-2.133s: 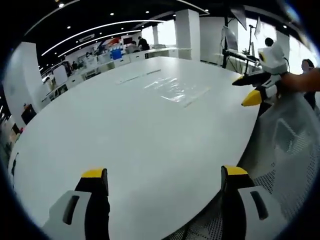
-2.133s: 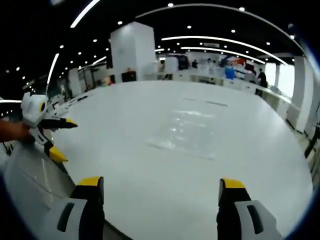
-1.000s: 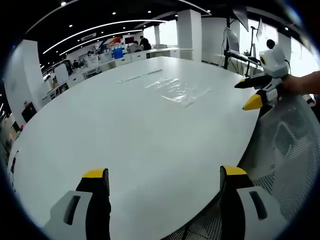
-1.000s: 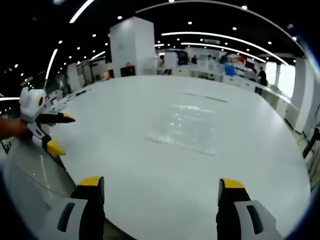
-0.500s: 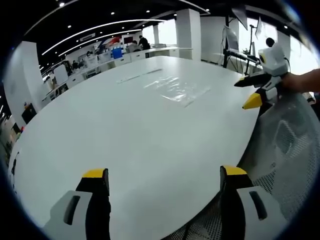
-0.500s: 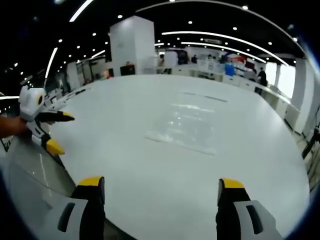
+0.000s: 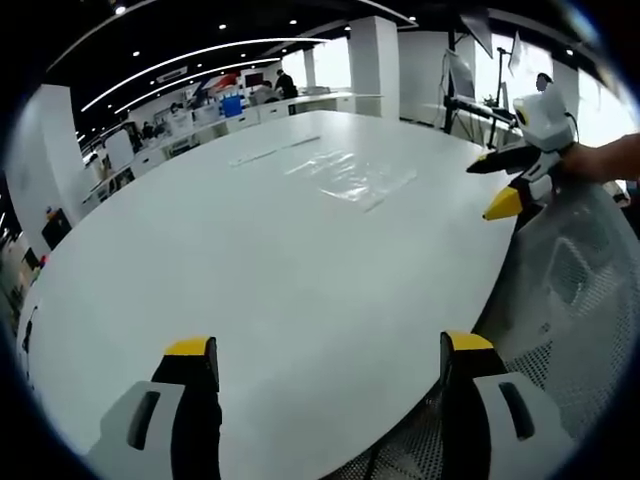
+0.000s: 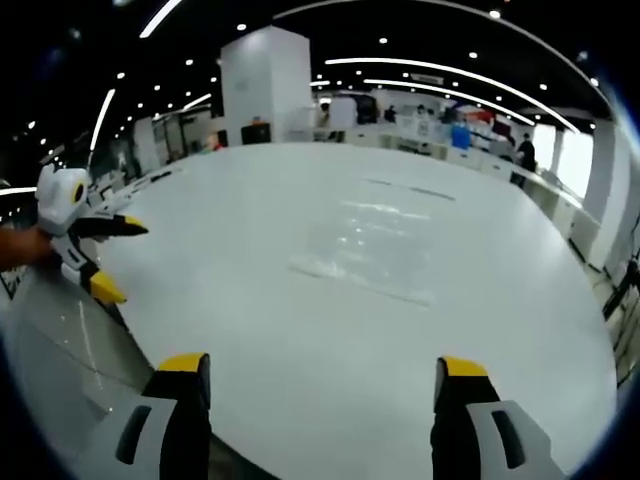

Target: Open the resealable bag by pulling the two sides of the seal apart until the entire bag opening is separated and visibly accessible.

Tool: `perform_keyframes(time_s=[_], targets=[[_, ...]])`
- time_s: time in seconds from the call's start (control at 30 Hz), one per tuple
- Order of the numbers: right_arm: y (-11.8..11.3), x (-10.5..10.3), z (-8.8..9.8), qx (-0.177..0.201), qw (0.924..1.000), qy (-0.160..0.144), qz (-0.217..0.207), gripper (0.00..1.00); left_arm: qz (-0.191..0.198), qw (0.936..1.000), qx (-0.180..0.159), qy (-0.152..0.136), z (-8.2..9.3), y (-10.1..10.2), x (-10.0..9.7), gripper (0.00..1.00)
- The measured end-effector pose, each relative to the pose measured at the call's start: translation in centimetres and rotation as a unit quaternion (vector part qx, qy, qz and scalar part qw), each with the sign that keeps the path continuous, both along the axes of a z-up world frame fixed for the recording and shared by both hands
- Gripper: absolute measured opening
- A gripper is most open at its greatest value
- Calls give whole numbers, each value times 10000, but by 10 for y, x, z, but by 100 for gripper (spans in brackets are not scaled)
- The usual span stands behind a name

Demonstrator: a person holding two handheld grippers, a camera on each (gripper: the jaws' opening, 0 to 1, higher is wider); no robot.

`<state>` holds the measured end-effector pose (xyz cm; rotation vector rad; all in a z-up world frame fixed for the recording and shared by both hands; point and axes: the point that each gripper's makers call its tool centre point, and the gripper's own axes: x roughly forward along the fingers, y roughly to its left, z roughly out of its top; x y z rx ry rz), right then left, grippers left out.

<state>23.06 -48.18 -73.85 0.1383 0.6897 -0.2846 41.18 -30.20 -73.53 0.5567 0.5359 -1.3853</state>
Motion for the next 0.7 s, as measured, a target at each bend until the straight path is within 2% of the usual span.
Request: perform_keyframes(time_s=[0.37,0.7], targets=[[-2,2,2,9,10000,-89,-35,92,37,10000,31,-27,-1,1,2,90],[-1,1,2,-5,10000,-51,-15,92,27,10000,34,-28,-1,2,1,89]])
